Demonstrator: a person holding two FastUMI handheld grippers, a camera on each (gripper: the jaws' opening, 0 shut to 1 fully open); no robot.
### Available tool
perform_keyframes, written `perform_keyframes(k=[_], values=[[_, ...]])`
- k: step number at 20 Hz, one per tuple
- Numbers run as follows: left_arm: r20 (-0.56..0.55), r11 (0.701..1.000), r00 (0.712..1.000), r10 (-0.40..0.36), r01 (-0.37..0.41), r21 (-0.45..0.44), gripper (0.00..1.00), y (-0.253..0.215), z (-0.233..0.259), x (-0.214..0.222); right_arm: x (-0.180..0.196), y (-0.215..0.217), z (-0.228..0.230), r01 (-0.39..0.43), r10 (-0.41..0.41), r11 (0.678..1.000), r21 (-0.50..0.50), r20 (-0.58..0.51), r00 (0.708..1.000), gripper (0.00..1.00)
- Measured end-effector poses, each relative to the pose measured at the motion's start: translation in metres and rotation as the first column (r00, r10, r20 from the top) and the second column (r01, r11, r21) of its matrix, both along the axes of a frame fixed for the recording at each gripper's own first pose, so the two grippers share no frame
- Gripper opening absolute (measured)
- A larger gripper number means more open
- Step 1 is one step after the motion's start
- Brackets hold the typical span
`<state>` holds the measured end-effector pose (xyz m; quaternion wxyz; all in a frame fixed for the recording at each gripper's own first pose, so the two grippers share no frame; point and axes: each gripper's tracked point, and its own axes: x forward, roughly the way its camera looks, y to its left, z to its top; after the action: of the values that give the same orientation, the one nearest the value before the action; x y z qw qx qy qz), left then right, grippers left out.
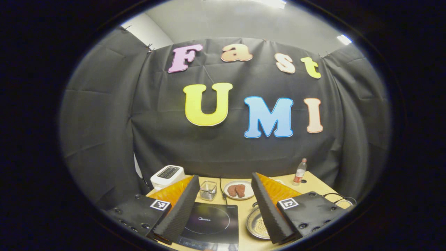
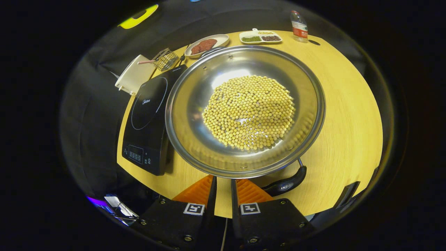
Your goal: First push the handle of the pot to place it horizontally, then grasp the pot with both hands and set it on the induction cooktop.
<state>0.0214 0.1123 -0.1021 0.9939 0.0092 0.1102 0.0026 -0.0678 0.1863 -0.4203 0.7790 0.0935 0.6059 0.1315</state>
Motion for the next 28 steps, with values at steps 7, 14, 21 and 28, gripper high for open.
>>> perform_keyframes(k=[7, 14, 21, 28], values=[[-0.004, 1.000, 1.000, -0.022, 0.022, 0.004, 0.99, -0.017, -0.001, 0.002, 0.001, -0.032, -0.007, 0.034, -0.035, 0.999, -0.035, -0.013, 0.999, 0.23], [-0.003, 0.997, 0.997, -0.080, 0.080, 0.004, 0.99, -0.046, -0.004, 0.008, 0.005, -0.071, -0.015, 0.092, -0.093, 0.990, -0.103, -0.002, 0.996, 0.23], [-0.021, 0.994, 0.994, -0.106, 0.106, -0.006, 0.99, -0.062, -0.011, 0.013, 0.018, -0.109, -0.017, 0.148, -0.149, 0.978, -0.148, 0.001, 0.989, 0.26], [-0.030, 0.993, 0.993, -0.117, 0.117, -0.009, 0.99, -0.070, -0.016, 0.017, 0.029, -0.133, -0.019, 0.179, -0.181, 0.968, -0.174, 0.008, 0.984, 0.26]])
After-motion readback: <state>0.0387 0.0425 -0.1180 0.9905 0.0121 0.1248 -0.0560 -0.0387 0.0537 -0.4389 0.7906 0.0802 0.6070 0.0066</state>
